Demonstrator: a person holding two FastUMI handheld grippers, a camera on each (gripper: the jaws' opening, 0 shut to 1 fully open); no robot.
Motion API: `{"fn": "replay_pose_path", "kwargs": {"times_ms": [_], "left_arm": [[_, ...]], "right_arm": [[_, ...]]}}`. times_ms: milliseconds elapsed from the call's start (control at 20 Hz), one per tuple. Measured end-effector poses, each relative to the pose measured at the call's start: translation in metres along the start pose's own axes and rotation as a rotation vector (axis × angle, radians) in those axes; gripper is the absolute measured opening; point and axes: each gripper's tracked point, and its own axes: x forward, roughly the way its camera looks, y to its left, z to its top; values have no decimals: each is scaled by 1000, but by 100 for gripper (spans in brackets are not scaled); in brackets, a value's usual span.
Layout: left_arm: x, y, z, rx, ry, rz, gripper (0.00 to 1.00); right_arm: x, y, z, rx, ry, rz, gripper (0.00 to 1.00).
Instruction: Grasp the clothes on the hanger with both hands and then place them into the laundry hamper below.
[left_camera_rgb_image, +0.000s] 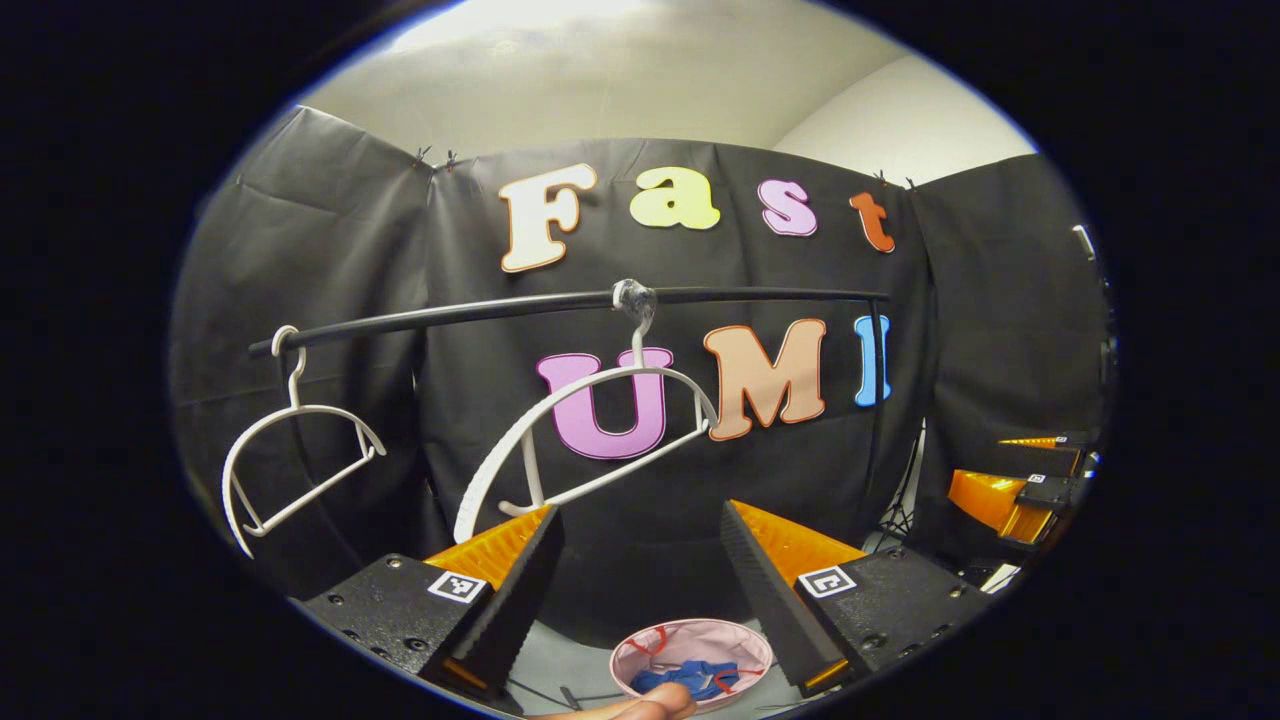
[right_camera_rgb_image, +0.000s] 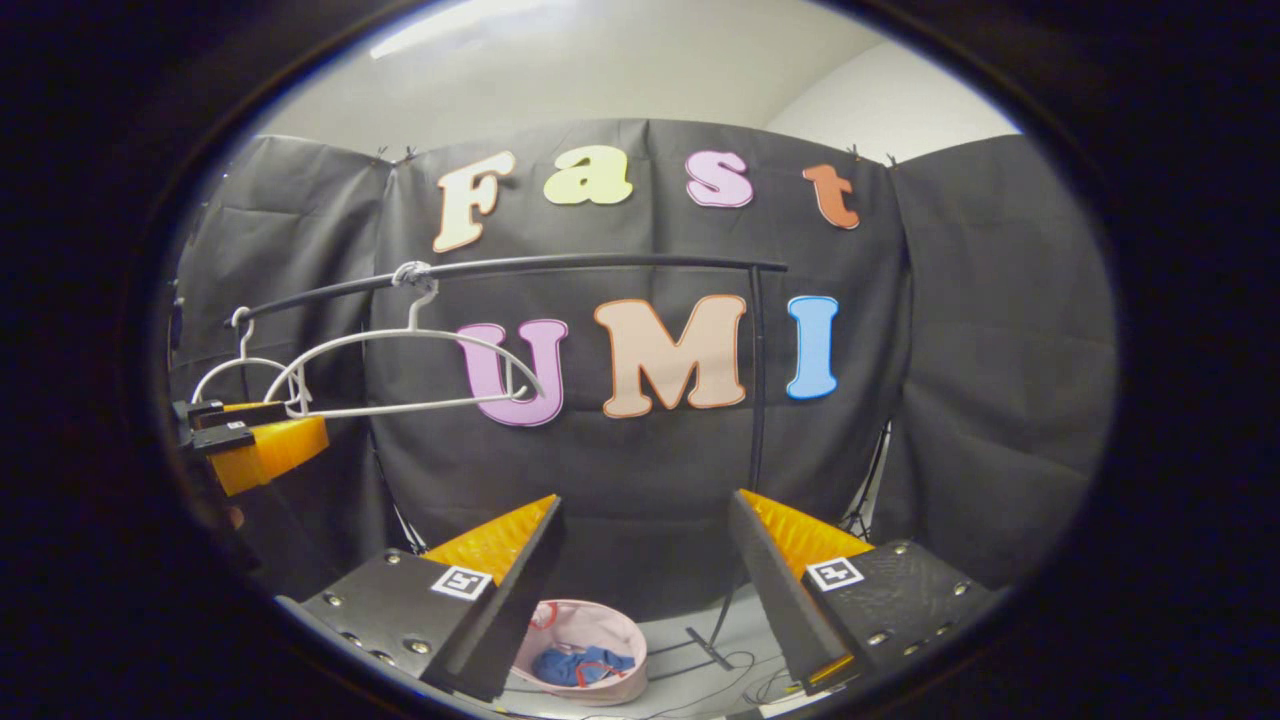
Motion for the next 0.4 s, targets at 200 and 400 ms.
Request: {"fn": "replay_pose_path", "kwargs": {"times_ms": [200, 400], "left_arm": [[-1, 5, -4, 3, 3, -2, 99], [1, 12, -6, 8, -2, 3, 97]], "right_arm": [[0, 3, -1, 6, -3, 3, 97], [2, 14, 2, 12, -12, 28, 98]]}}
